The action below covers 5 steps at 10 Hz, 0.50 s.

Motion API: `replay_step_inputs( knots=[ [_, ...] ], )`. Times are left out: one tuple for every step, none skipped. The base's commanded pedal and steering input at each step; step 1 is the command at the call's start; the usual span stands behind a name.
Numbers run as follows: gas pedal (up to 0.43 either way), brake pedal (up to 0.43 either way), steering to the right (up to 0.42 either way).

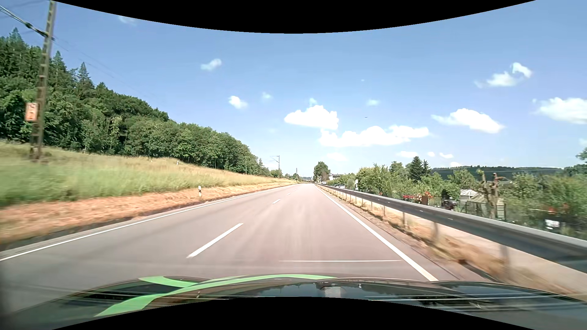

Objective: Follow the waypoints while adhering to traffic rules and regulations

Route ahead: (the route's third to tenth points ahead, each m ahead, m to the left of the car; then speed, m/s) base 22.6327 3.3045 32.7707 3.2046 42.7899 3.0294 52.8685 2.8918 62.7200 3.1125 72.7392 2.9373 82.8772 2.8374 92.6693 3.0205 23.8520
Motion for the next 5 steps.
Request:
replay_step_inputs(
  knots=[
    [0.268, 0.0, -0.002],
    [0.268, 0.0, -0.002],
    [0.268, 0.0, -0.002],
    [0.268, 0.0, -0.003],
    [0.268, 0.0, -0.003]
  ],
)
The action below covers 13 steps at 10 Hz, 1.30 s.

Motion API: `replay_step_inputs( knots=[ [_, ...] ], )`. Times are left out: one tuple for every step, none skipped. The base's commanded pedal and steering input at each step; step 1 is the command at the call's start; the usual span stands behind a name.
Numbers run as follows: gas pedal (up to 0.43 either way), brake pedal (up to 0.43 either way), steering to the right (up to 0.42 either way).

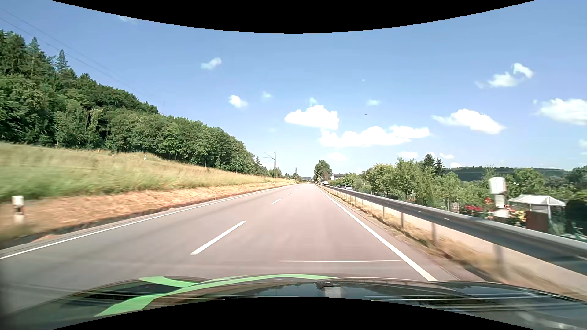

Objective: Follow the waypoints while adhering to traffic rules and regulations

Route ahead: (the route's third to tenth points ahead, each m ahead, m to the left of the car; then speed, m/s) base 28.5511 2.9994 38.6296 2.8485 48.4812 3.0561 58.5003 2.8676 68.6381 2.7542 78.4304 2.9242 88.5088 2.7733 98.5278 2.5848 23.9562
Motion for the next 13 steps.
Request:
replay_step_inputs(
  knots=[
    [0.268, 0.0, -0.003],
    [0.28, 0.0, -0.003],
    [0.28, 0.0, -0.003],
    [0.28, 0.0, -0.003],
    [0.28, 0.0, -0.003],
    [0.28, 0.0, -0.003],
    [0.268, 0.0, -0.004],
    [0.26, 0.0, -0.003],
    [0.26, 0.0, -0.003],
    [0.26, 0.0, -0.003],
    [0.26, 0.0, -0.003],
    [0.26, 0.0, -0.003],
    [0.228, 0.0, -0.003]
  ],
)
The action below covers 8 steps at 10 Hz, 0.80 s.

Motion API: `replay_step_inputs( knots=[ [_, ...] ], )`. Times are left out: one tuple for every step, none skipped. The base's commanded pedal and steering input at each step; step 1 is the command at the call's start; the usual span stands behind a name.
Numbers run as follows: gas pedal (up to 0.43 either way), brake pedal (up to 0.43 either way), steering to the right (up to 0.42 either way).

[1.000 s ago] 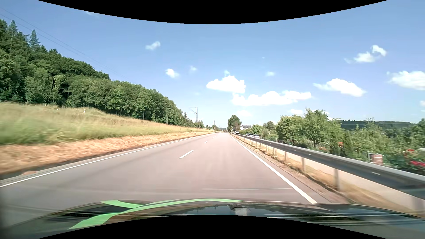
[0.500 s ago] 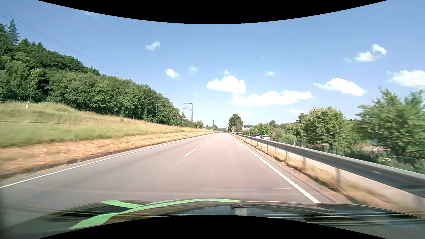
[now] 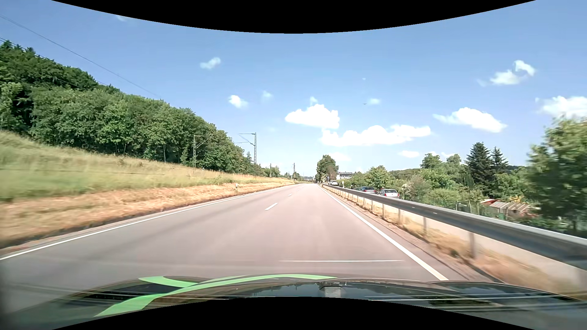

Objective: Follow the waypoints while adhering to traffic rules and regulations

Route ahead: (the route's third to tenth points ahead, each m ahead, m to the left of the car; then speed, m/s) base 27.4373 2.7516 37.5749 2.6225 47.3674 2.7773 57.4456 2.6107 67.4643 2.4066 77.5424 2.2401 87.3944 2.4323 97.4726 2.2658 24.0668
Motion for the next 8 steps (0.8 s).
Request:
replay_step_inputs(
  knots=[
    [0.22, 0.0, -0.002],
    [0.22, 0.0, -0.001],
    [0.22, 0.0, -0.001],
    [0.228, 0.0, -0.001],
    [0.24, 0.0, 0.0],
    [0.24, 0.0, 0.0],
    [0.248, 0.0, 0.001],
    [0.248, 0.0, 0.0]
  ],
)
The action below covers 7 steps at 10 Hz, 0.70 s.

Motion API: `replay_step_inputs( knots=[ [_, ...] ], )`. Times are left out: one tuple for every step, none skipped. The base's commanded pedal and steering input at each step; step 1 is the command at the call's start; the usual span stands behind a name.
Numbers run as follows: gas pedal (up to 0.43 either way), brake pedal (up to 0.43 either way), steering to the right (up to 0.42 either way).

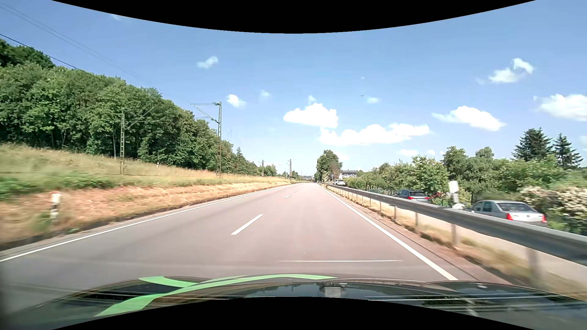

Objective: Follow the waypoints while adhering to traffic rules and regulations

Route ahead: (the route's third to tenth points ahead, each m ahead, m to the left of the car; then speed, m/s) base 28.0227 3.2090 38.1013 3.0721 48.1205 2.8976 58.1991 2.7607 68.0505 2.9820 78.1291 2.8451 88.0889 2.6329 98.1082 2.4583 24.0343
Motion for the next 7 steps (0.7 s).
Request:
replay_step_inputs(
  knots=[
    [0.248, 0.0, 0.001],
    [0.248, 0.0, 0.001],
    [0.248, 0.0, 0.0],
    [0.228, 0.0, 0.001],
    [0.22, 0.0, 0.001],
    [0.22, 0.0, 0.0],
    [0.209, 0.0, 0.0]
  ],
)
